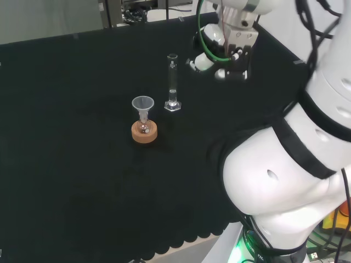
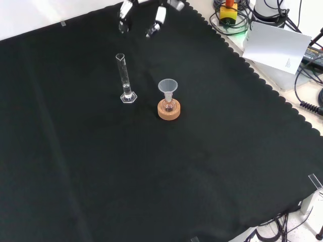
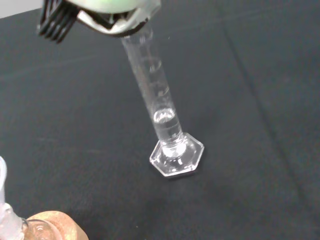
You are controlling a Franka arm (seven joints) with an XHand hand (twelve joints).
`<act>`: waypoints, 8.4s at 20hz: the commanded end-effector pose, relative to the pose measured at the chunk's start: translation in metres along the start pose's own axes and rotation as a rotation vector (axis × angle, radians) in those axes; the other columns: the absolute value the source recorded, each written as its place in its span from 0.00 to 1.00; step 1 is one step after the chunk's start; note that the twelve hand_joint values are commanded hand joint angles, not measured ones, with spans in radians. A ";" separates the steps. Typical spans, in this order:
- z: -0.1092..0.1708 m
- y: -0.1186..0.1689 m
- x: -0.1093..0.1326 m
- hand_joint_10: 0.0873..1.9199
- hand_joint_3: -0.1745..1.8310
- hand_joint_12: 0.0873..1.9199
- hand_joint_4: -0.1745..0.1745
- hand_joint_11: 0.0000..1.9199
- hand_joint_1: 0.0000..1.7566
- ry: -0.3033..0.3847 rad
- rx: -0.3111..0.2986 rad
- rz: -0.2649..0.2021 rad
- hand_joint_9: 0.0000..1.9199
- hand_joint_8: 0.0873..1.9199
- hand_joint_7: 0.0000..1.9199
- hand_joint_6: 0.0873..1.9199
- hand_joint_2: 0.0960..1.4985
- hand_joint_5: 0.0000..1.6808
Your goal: Pick up the graduated cylinder.
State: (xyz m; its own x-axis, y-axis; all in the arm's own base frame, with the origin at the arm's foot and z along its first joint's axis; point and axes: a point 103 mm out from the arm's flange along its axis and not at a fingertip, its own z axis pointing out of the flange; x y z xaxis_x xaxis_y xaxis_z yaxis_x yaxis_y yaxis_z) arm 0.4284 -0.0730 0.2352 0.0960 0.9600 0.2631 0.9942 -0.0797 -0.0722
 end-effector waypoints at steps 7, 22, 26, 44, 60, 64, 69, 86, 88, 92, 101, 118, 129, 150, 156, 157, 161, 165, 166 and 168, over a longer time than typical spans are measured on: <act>0.051 0.034 -0.015 0.18 0.41 0.58 0.28 0.41 0.53 0.191 -0.067 -0.025 0.49 0.32 0.33 0.22 0.36 0.31; 0.080 0.044 -0.032 0.20 0.34 0.60 0.27 0.38 0.48 0.294 -0.019 -0.047 0.47 0.33 0.31 0.20 0.36 0.27; 0.084 0.042 -0.035 0.20 0.34 0.60 0.27 0.38 0.48 0.291 -0.006 -0.045 0.46 0.33 0.31 0.19 0.37 0.27; 0.101 0.038 -0.043 0.20 0.34 0.61 0.29 0.35 0.52 0.385 0.008 -0.074 0.43 0.32 0.29 0.19 0.36 0.28; 0.121 0.062 -0.011 0.23 0.41 0.63 0.31 0.32 0.61 0.541 -0.013 -0.140 0.41 0.32 0.28 0.17 0.34 0.28; 0.129 0.070 0.005 0.22 0.43 0.62 0.33 0.33 0.62 0.564 -0.006 -0.154 0.43 0.31 0.31 0.20 0.33 0.31; 0.136 0.078 0.016 0.21 0.43 0.61 0.34 0.34 0.62 0.657 -0.042 -0.163 0.45 0.30 0.33 0.22 0.33 0.32; 0.132 0.086 0.003 0.21 0.44 0.64 0.39 0.27 0.62 0.672 -0.108 -0.125 0.40 0.30 0.32 0.27 0.33 0.34; 0.132 0.088 0.004 0.21 0.44 0.64 0.40 0.26 0.62 0.696 -0.100 -0.138 0.40 0.30 0.32 0.28 0.33 0.34; 0.135 0.091 -0.001 0.22 0.44 0.65 0.42 0.23 0.62 0.782 -0.076 -0.171 0.37 0.30 0.29 0.28 0.32 0.33; 0.136 0.097 -0.004 0.23 0.46 0.62 0.41 0.28 0.65 0.865 -0.025 -0.234 0.39 0.31 0.29 0.30 0.32 0.34; 0.141 0.098 0.007 0.19 0.47 0.57 0.46 0.36 0.69 0.862 -0.010 -0.258 0.47 0.29 0.35 0.35 0.34 0.40; 0.148 0.100 0.011 0.17 0.47 0.56 0.47 0.37 0.70 0.886 -0.006 -0.266 0.49 0.28 0.35 0.36 0.35 0.41; 0.154 0.102 0.008 0.15 0.47 0.54 0.49 0.41 0.70 0.909 0.020 -0.264 0.51 0.28 0.37 0.37 0.40 0.44; 0.156 0.103 0.006 0.15 0.47 0.54 0.50 0.41 0.70 0.910 0.021 -0.258 0.52 0.28 0.37 0.37 0.41 0.45; 0.157 0.103 0.006 0.15 0.47 0.54 0.50 0.41 0.70 0.910 0.023 -0.259 0.52 0.28 0.38 0.37 0.41 0.45; 0.157 0.104 0.007 0.15 0.46 0.54 0.52 0.42 0.70 0.912 0.036 -0.260 0.52 0.28 0.38 0.36 0.43 0.46; 0.160 0.107 0.011 0.14 0.45 0.54 0.52 0.42 0.70 0.890 0.018 -0.236 0.53 0.28 0.39 0.36 0.44 0.47; 0.161 0.107 0.012 0.14 0.45 0.54 0.52 0.42 0.70 0.885 0.015 -0.234 0.53 0.28 0.39 0.36 0.44 0.47; 0.161 0.107 0.012 0.14 0.45 0.53 0.51 0.43 0.70 0.895 0.011 -0.231 0.53 0.28 0.39 0.36 0.45 0.47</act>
State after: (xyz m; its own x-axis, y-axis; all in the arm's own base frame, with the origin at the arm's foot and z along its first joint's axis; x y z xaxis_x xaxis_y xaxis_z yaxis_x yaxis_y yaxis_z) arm 0.5301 -0.0382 0.0783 -0.1075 0.3784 0.9194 0.9913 0.1112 0.0701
